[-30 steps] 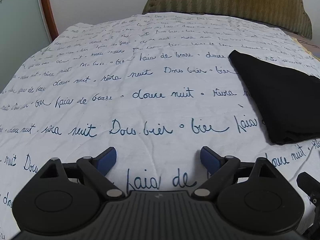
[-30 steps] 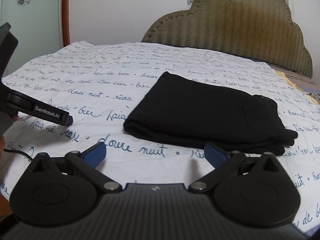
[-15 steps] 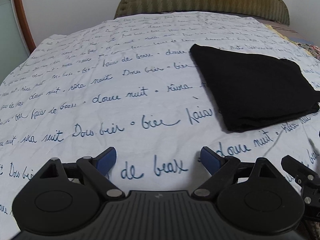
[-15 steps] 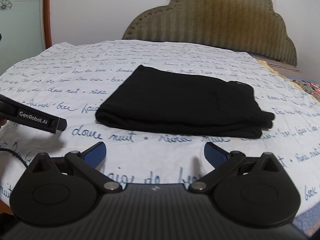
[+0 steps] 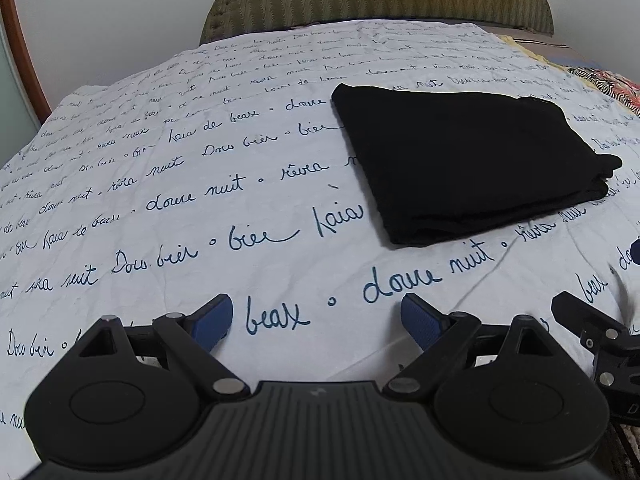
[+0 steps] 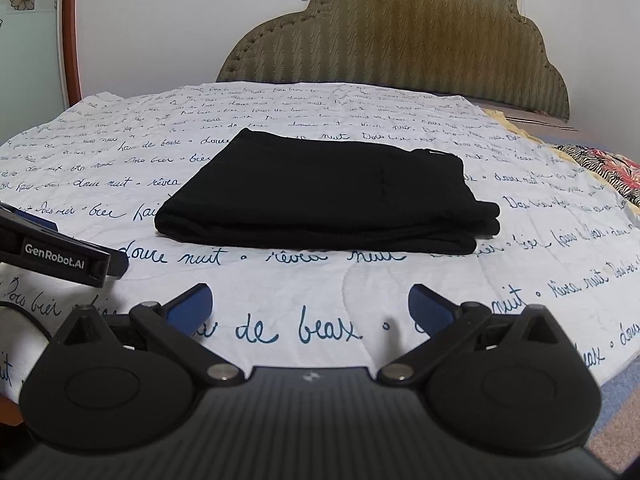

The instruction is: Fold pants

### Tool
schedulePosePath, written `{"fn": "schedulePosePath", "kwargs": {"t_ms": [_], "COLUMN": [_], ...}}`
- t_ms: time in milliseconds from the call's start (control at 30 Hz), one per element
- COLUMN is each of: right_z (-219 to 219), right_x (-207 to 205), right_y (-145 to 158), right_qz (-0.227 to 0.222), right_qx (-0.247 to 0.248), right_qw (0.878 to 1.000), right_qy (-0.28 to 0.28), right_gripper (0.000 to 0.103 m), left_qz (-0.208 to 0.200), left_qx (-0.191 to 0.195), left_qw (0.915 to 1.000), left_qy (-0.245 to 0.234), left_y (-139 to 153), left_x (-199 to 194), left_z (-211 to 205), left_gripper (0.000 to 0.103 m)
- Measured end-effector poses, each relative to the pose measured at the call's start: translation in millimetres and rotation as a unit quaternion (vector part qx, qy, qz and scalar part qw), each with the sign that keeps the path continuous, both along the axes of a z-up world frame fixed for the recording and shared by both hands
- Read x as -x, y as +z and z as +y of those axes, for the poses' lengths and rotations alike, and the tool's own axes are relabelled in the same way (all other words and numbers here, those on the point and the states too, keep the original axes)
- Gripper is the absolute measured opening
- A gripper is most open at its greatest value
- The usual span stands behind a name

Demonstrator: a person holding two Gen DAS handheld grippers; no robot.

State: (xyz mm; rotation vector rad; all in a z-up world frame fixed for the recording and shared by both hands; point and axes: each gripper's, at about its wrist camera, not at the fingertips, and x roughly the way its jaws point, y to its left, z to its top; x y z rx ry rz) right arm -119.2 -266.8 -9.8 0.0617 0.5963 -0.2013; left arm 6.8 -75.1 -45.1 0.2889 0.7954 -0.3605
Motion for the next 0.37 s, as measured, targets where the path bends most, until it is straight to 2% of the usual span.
{"fn": "schedulePosePath", "kwargs": {"t_ms": [367], "right_z": [-2.6], "right_x": [4.0], "right_y": [-0.6], "right_qz": [-0.002], "right_qx": [-0.003], "right_qw": [1.000], "right_qy": [-0.004], "right_gripper": [0.103], "left_qz": [-0.013], "left_qx": [-0.015], "left_qw": [0.9998], "left_qy": [-0.008], "left_y": [-0.4], "left_x": [6.3], "left_z": [-7.7], "left_gripper": [0.092]}}
